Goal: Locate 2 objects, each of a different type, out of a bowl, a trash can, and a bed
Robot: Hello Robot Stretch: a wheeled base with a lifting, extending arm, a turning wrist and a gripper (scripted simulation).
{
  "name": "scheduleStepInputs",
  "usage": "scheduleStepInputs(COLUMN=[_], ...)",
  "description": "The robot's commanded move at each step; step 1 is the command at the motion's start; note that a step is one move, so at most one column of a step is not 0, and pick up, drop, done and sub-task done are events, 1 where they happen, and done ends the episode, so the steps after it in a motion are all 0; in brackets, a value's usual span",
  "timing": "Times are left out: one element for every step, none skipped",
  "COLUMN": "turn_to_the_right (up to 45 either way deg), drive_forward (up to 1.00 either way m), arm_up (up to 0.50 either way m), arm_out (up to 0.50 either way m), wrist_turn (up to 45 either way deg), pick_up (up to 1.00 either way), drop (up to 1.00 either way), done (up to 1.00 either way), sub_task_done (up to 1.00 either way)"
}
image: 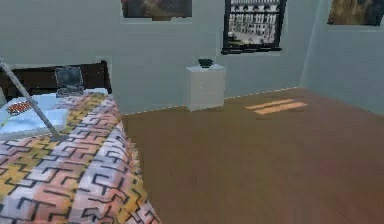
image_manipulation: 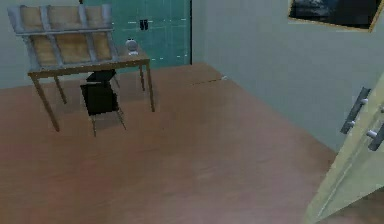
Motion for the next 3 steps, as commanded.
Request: scheduleStepInputs(turn_to_the_right=[0.0, -45.0, 0.0], drive_forward=[0.45, 0.0, 0.0], arm_up=[0.0, 0.0, 0.0], arm_out=[0.0, 0.0, 0.0], wrist_turn=[0.0, 0.0, 0.0], pick_up=[0.0, 0.0, 0.0], drop=[0.0, 0.0, 0.0], done=[0.0, 0.0, 0.0], sub_task_done=[0.0, 0.0, 1.0])
